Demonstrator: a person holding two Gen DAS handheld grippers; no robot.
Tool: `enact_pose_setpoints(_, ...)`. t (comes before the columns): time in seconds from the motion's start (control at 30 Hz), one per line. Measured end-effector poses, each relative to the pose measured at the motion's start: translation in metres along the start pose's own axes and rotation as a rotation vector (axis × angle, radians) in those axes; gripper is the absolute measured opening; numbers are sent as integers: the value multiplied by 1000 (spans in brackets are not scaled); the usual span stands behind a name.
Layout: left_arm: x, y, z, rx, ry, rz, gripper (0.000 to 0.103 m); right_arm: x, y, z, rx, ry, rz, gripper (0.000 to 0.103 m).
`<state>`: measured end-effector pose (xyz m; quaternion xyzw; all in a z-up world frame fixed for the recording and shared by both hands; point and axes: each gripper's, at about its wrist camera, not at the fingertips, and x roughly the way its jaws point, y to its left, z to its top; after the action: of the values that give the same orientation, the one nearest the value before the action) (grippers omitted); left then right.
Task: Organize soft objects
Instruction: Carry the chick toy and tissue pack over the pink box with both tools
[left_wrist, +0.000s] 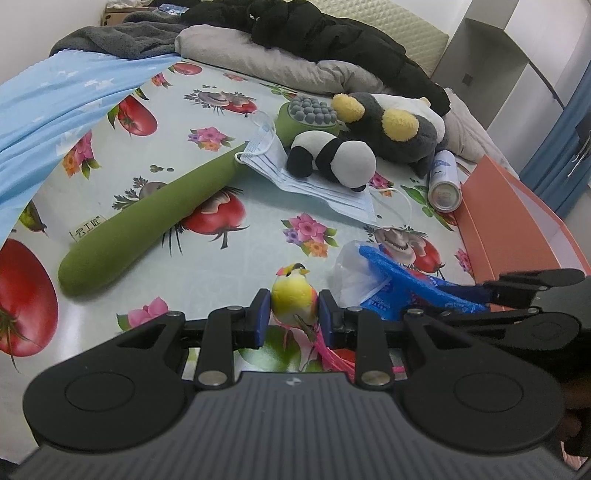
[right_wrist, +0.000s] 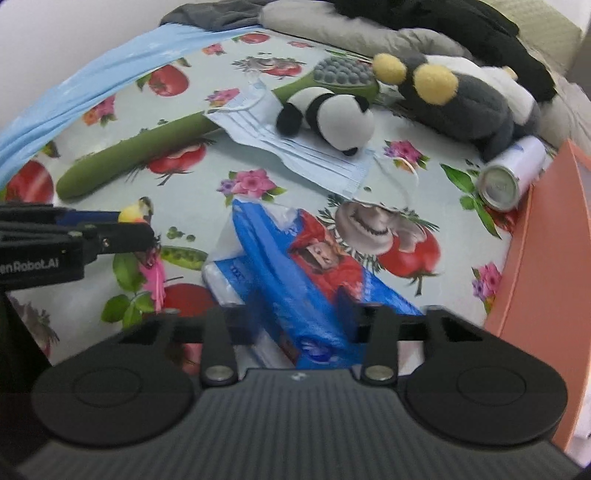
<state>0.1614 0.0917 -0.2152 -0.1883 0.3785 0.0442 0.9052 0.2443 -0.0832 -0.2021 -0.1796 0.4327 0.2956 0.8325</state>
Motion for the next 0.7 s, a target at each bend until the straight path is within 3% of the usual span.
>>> enact_pose_setpoints(0.03,0,0,0,0,0,0,32,0,-2,0,15,1,2,21)
enact_pose_setpoints(0.17,-3,-2,1,6,-7,-4,32,-10,-4,-3,67,-19,-15,11)
enact_pose_setpoints(0.7,-58,-39,2,87,-61,-18,32,-81,16,-30,228,-155,-48,9)
